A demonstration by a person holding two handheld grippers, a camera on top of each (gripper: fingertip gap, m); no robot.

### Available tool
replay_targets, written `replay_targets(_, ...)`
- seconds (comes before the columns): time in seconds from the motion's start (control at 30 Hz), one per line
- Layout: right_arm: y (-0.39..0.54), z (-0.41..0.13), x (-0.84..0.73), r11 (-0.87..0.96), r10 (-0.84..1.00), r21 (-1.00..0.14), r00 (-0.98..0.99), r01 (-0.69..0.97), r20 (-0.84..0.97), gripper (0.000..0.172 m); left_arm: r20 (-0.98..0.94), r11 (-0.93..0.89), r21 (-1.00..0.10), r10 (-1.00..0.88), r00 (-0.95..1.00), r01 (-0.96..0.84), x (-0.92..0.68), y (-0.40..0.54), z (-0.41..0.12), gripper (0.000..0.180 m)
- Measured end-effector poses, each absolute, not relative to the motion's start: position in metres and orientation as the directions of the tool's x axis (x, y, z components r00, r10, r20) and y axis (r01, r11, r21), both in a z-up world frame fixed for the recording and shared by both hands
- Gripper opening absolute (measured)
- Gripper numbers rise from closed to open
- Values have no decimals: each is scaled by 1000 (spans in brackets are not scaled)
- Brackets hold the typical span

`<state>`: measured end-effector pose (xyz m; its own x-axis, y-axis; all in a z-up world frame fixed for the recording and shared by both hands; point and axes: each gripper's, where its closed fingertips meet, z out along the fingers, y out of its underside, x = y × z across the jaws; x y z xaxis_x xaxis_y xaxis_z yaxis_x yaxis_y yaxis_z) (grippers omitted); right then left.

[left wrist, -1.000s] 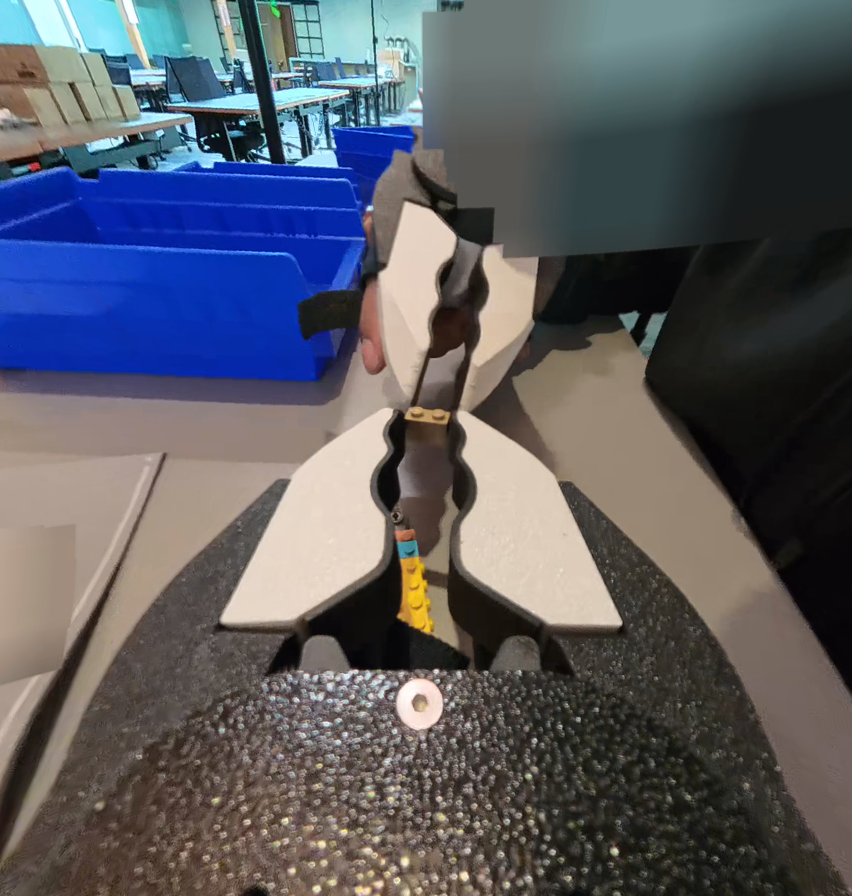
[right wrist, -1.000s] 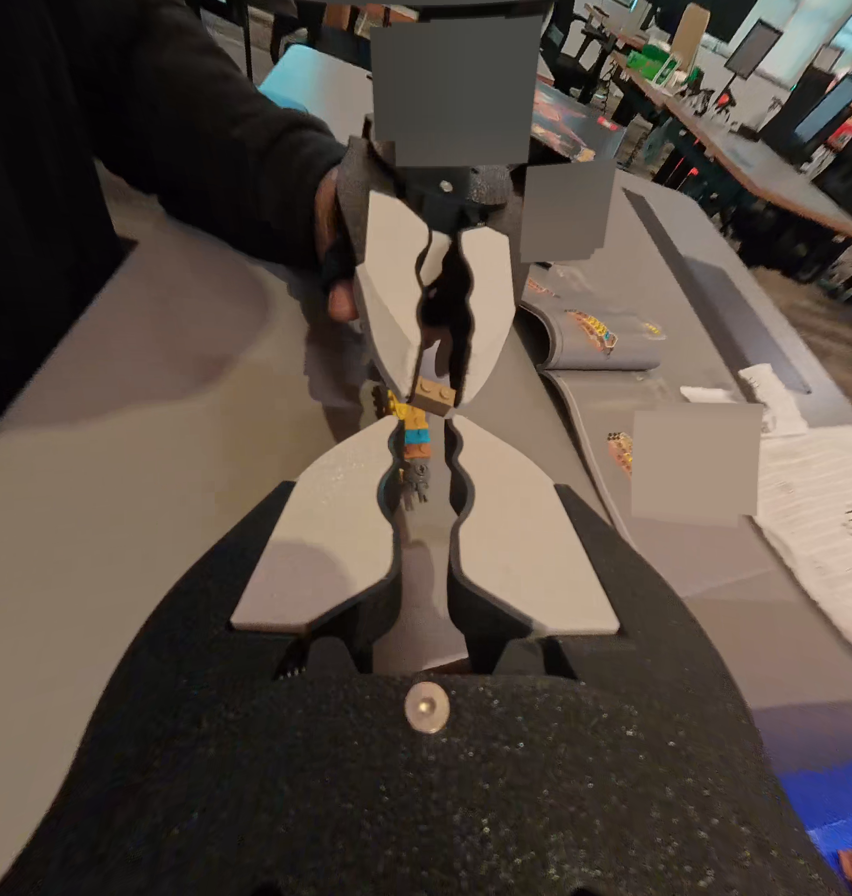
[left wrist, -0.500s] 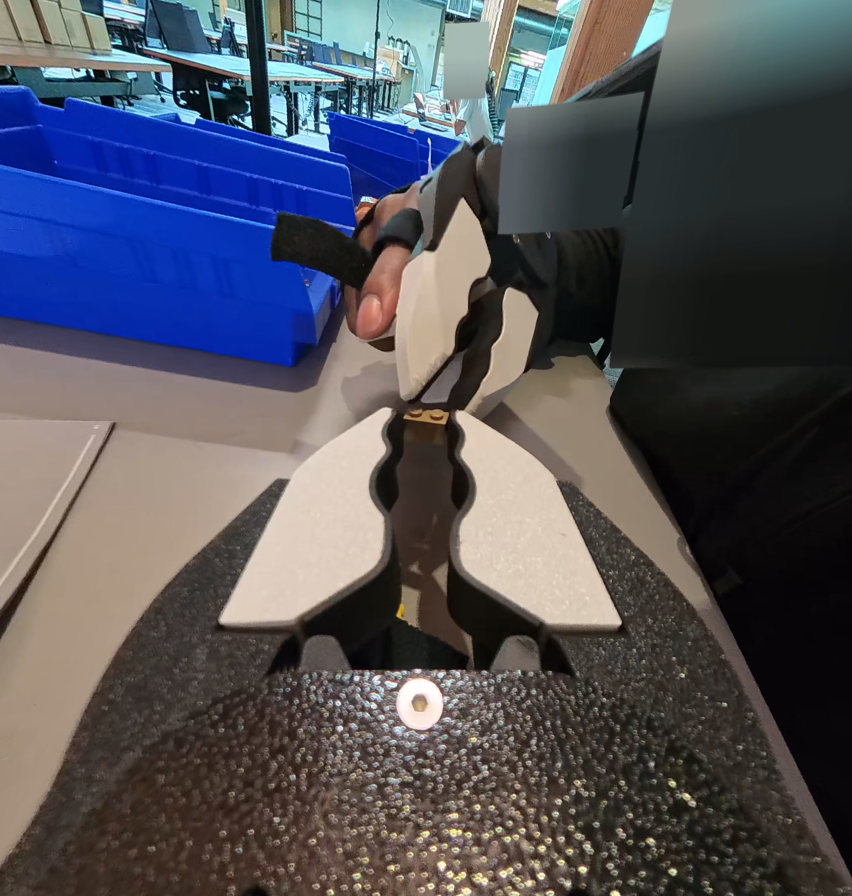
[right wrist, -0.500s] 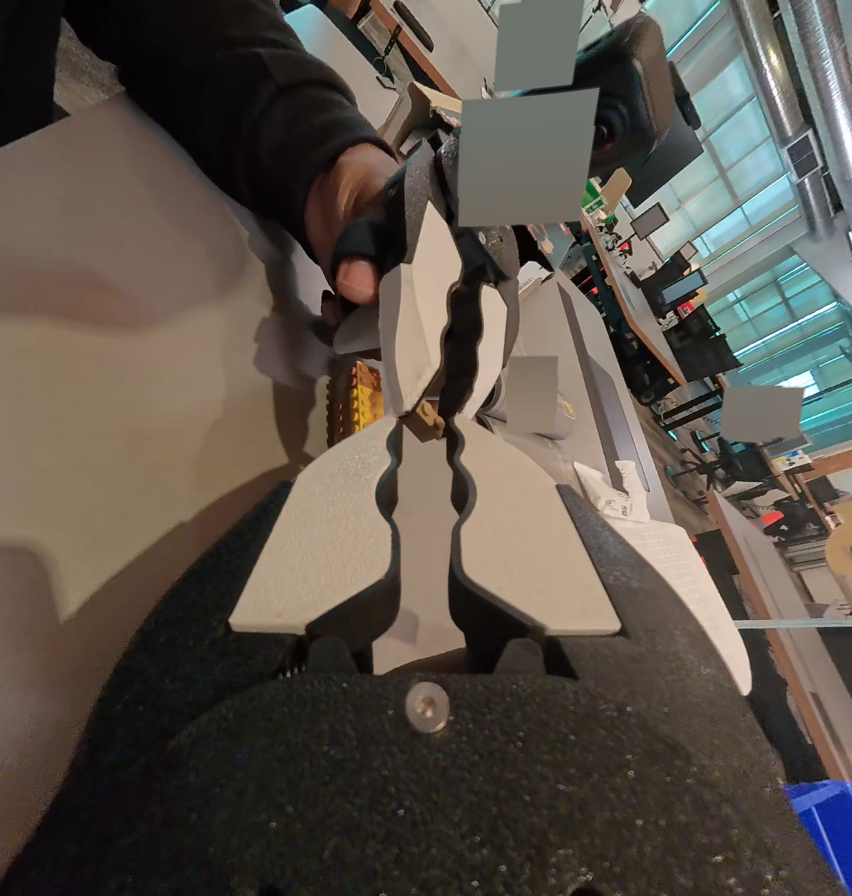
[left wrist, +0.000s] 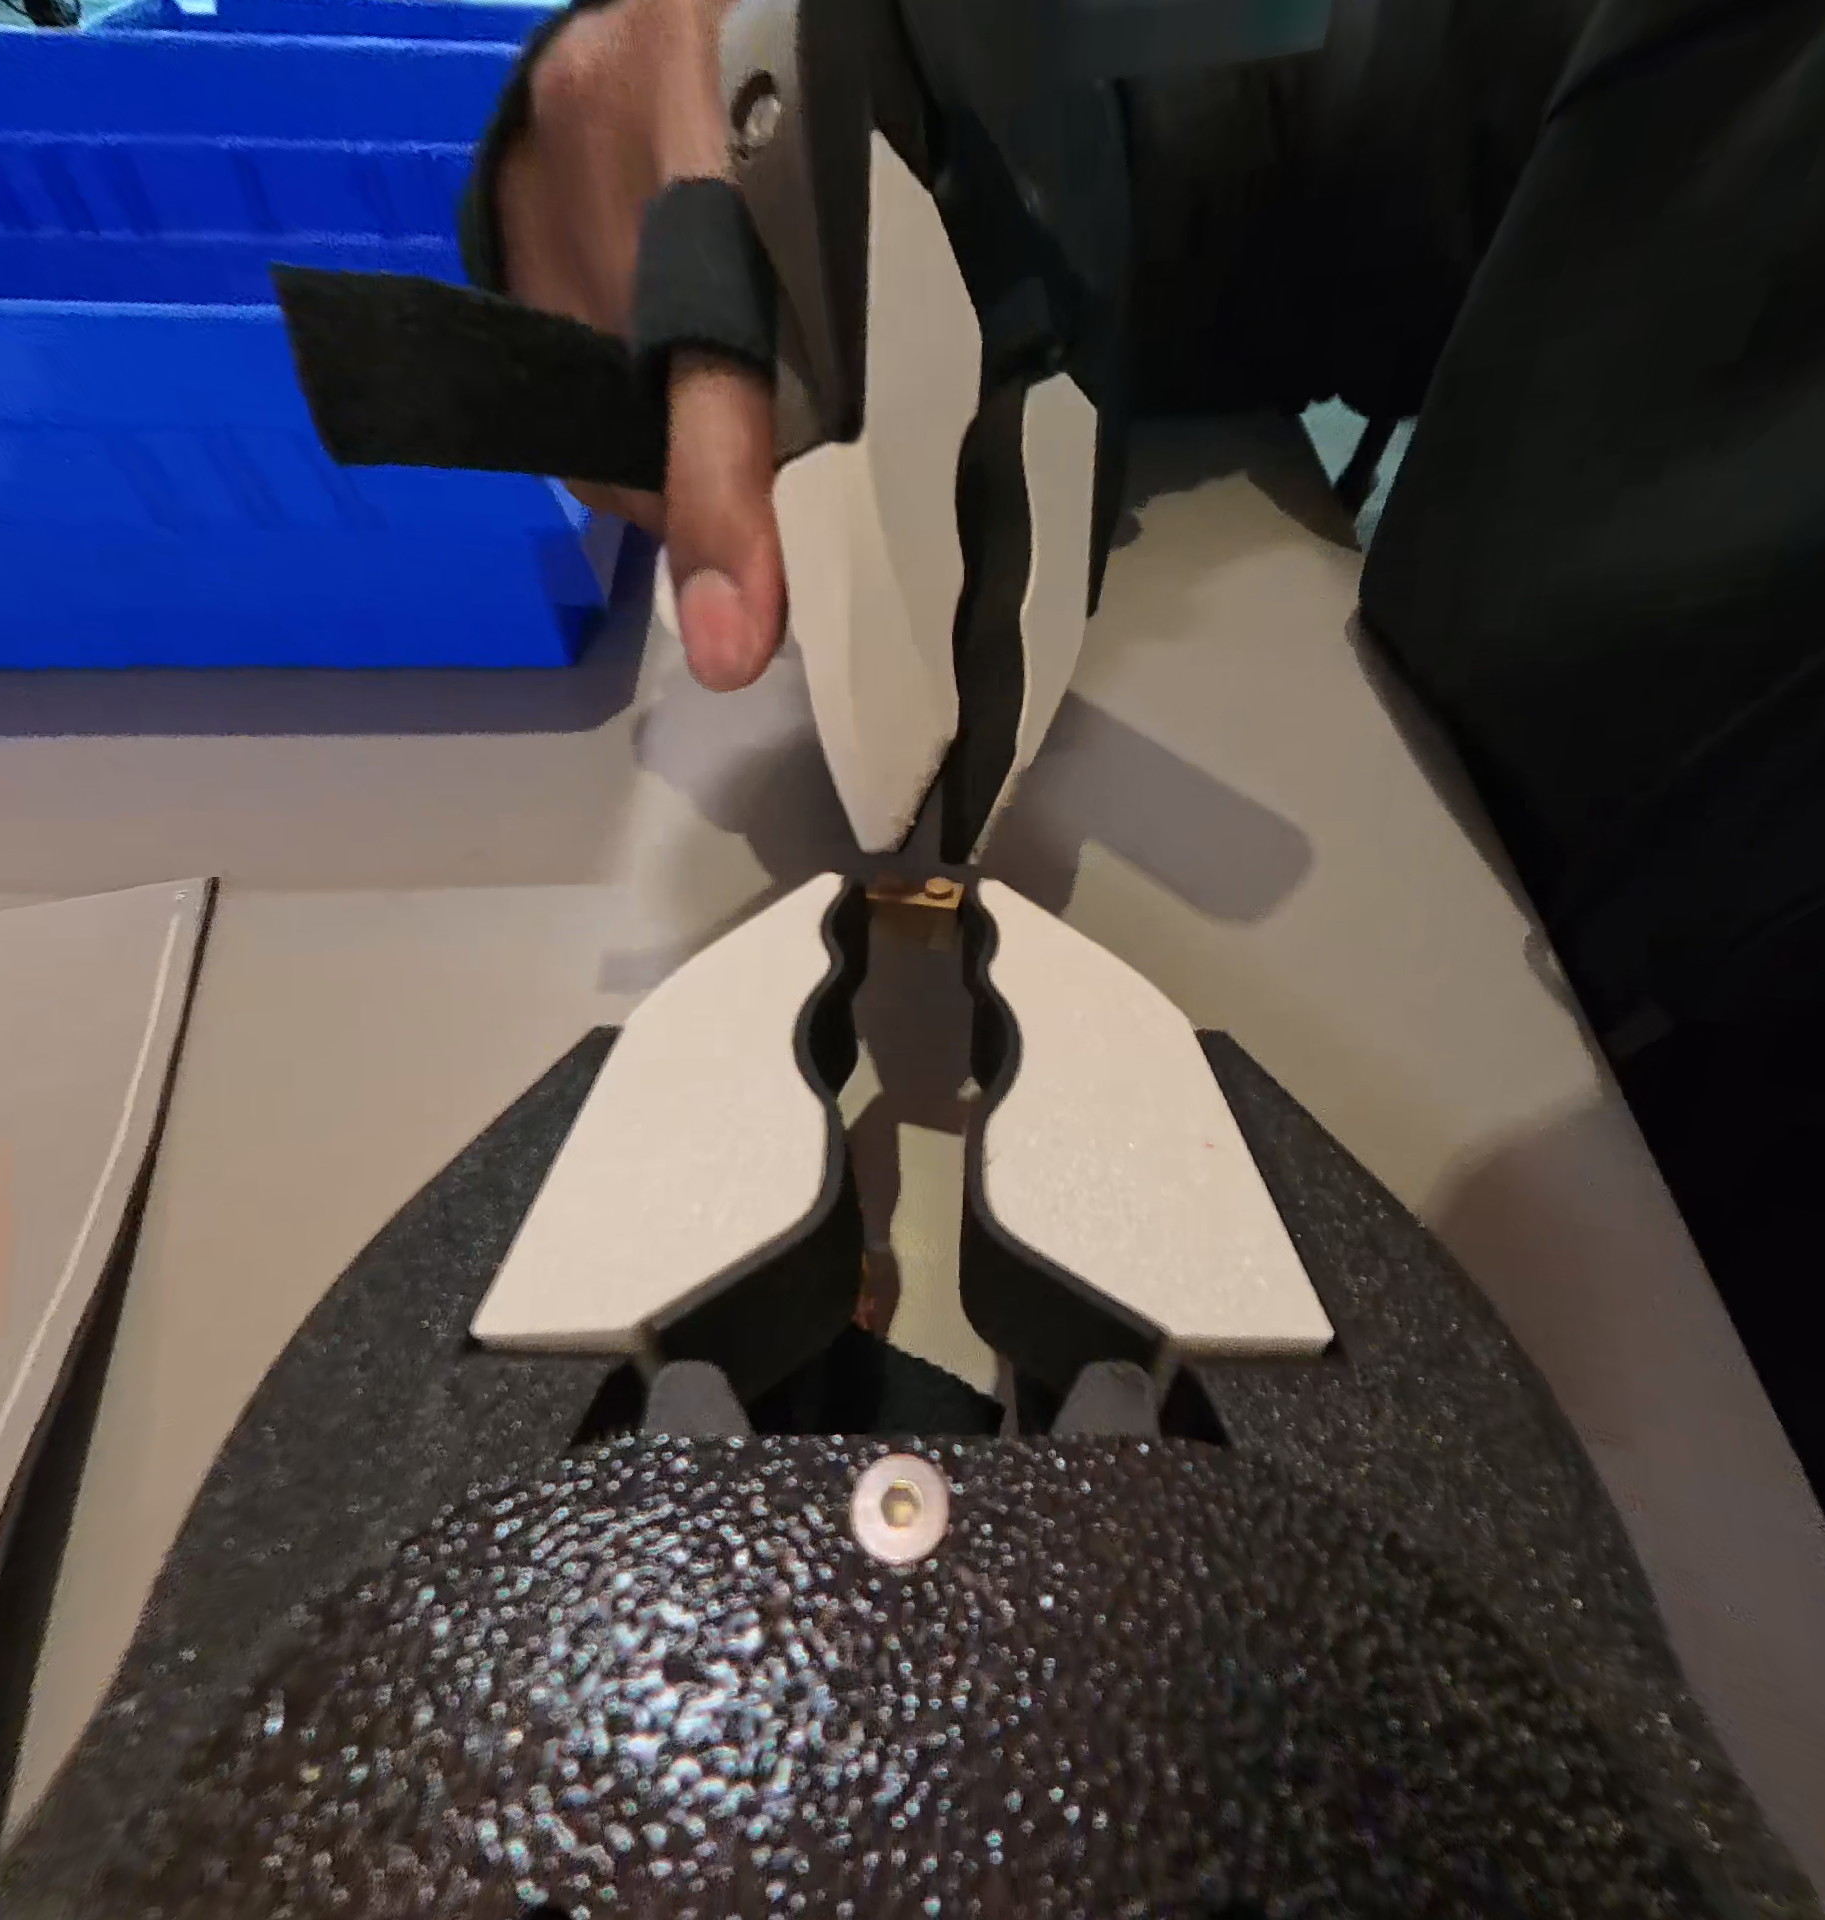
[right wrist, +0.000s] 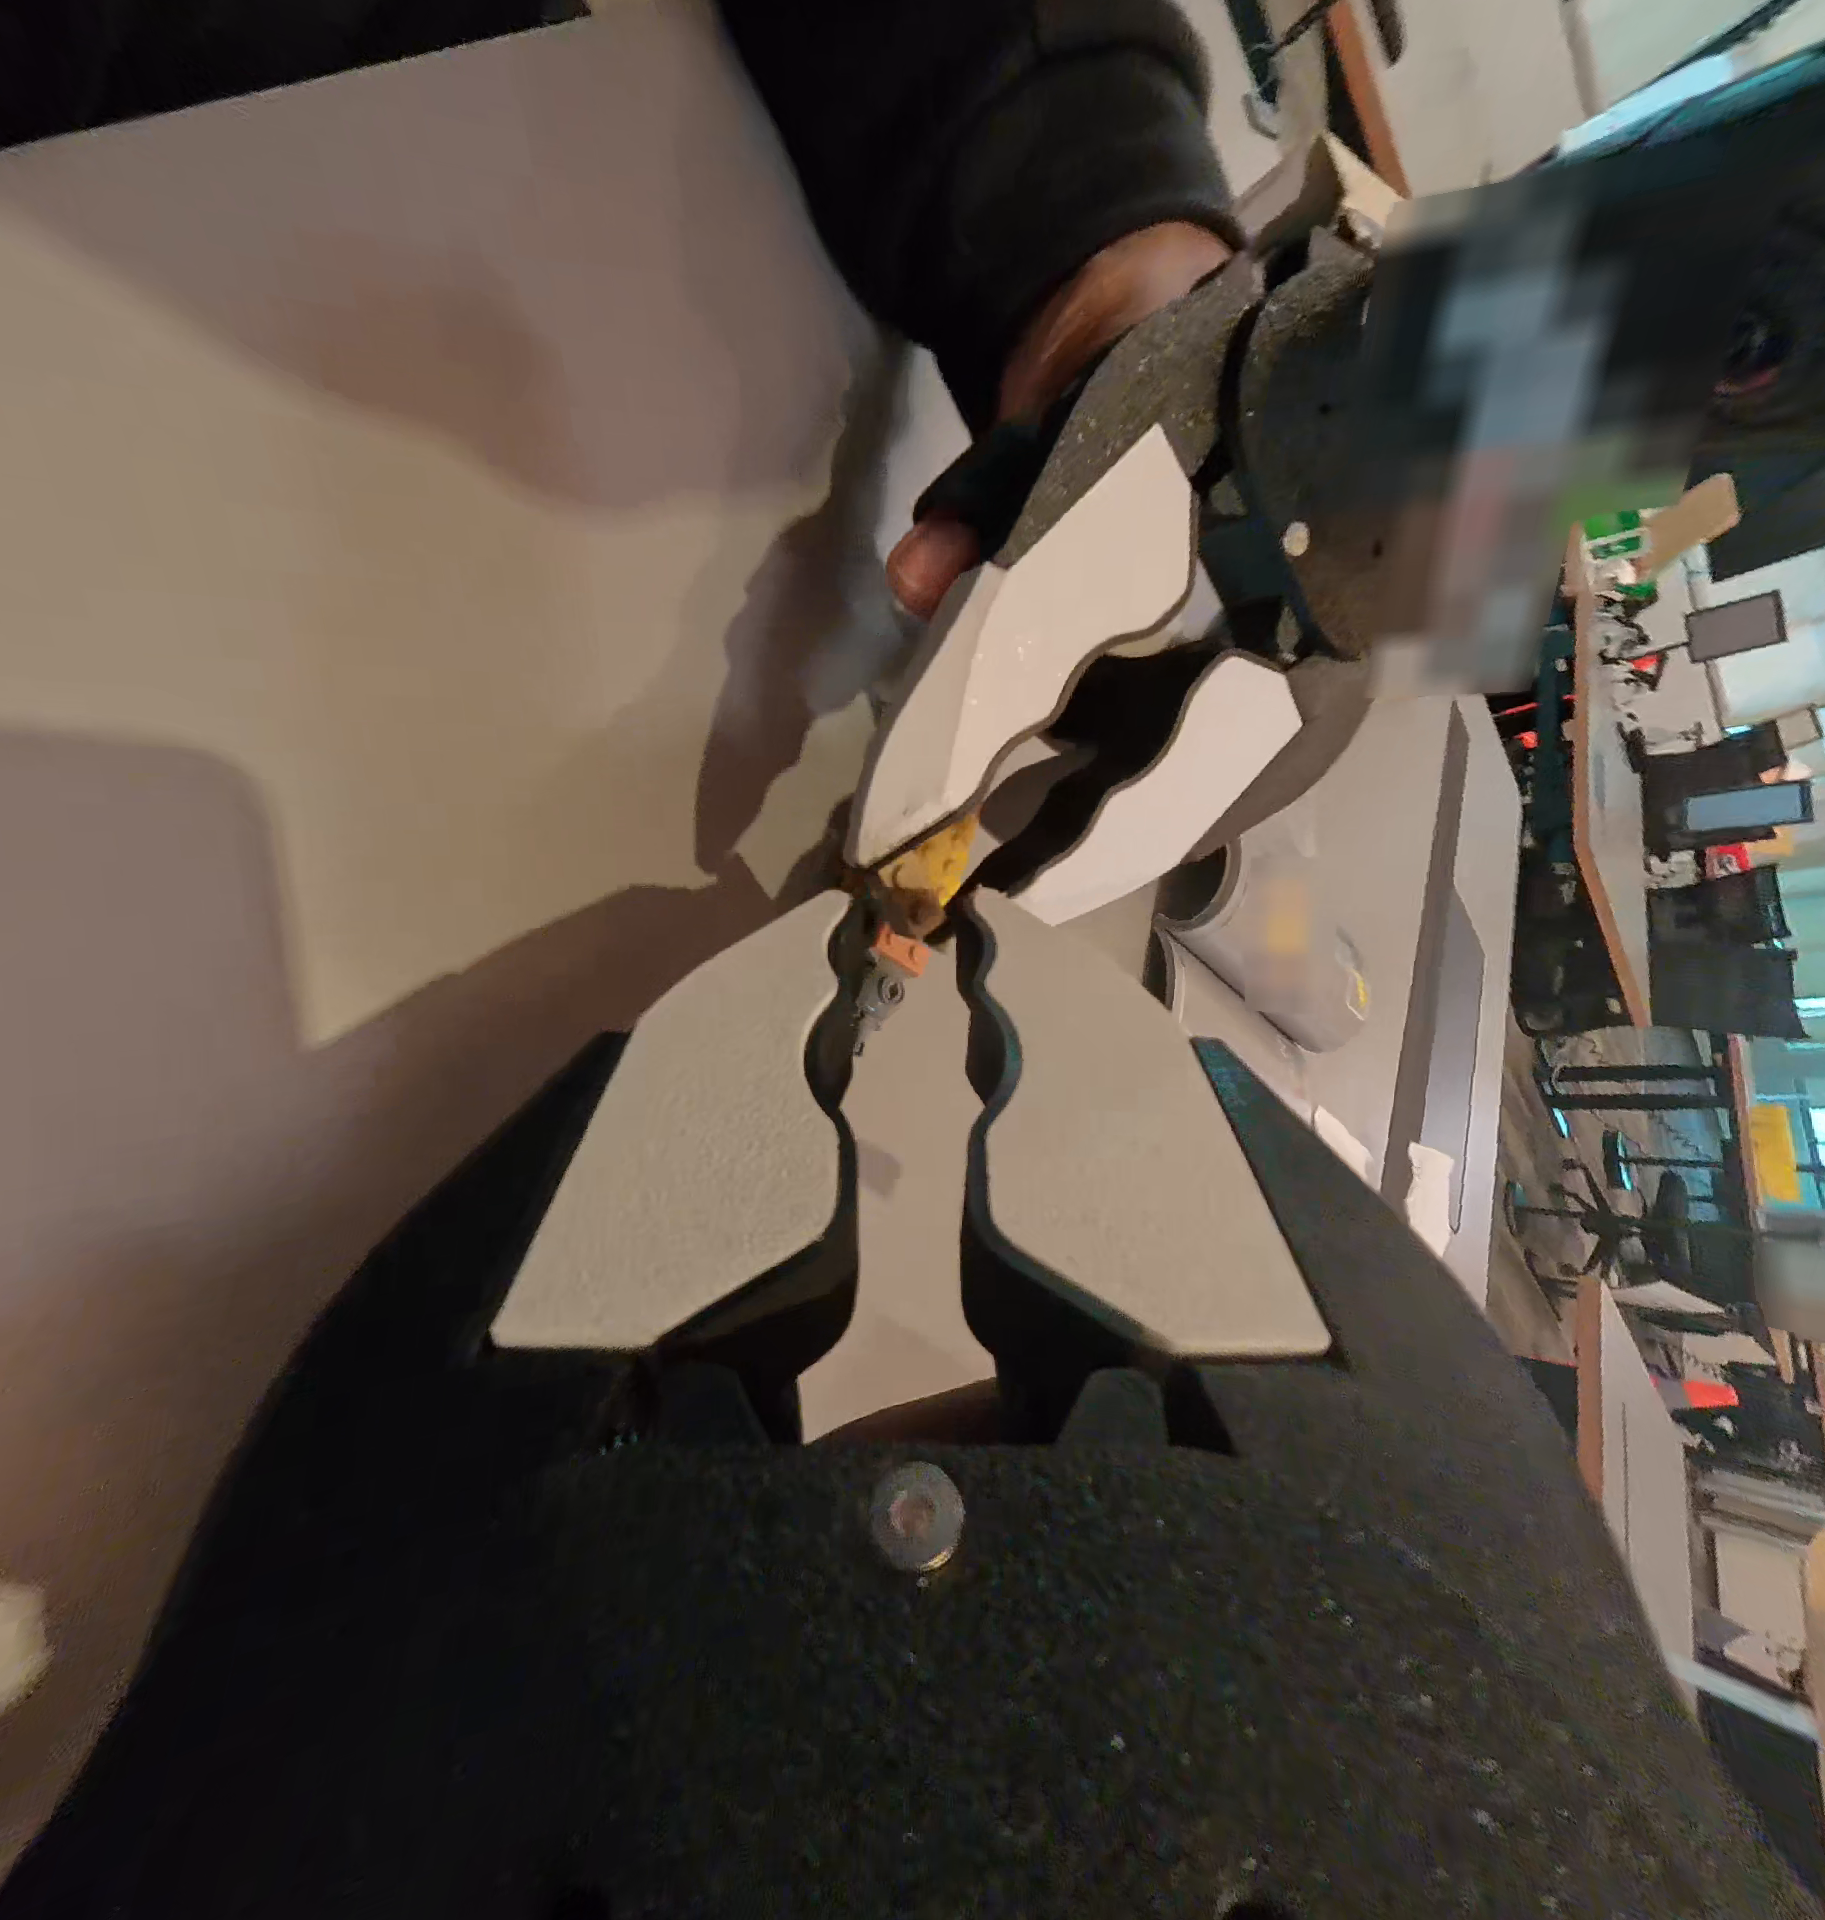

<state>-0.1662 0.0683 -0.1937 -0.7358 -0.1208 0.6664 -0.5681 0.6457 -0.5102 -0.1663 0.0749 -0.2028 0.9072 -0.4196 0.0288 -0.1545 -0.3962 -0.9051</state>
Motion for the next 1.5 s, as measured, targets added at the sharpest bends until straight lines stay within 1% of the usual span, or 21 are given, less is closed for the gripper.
replay_targets(0.2, 65, -201, -161, 649, -228, -478, -750, -592, 620, 15, -5, -438, -873, -438, 899, -217, -163, 73, -211, 17)
replay_targets(0.3, 64, -208, -162, 665, -262, -443, -743, -601, 616, 15, -10, -455, -859, -444, 896, -235, -161, 72, -216, 17)
replay_targets(0.8, 60, -216, -164, 671, -278, -412, -724, -617, 632, 8, -42, -466, -844, -438, 898, -267, -163, 71, -218, 19)
replay_targets(0.97, 61, -210, -164, 661, -256, -443, -737, -605, 625, 8, -67, -469, -837, -422, 904, -281, -174, 62, -209, 33)
replay_targets(1.03, 63, -207, -166, 661, -244, -452, -742, -598, 624, 8, -62, -515, -810, -399, 915, -280, -186, 54, -214, 38)
replay_targets(1.1, 63, -205, -166, 658, -234, -466, -749, -591, 619, 8, -49, -591, -759, -368, 929, -274, -199, 46, -227, 44)
replay_targets(1.27, 65, -207, -168, 659, -223, -485, -765, -575, 605, 8, 10, -656, -715, -357, 934, -242, -203, 44, -250, 44)
replay_targets(1.5, 68, -209, -172, 663, -209, -504, -784, -553, 584, 8, -18, -644, -714, -375, 927, -275, -197, 53, -259, 52)
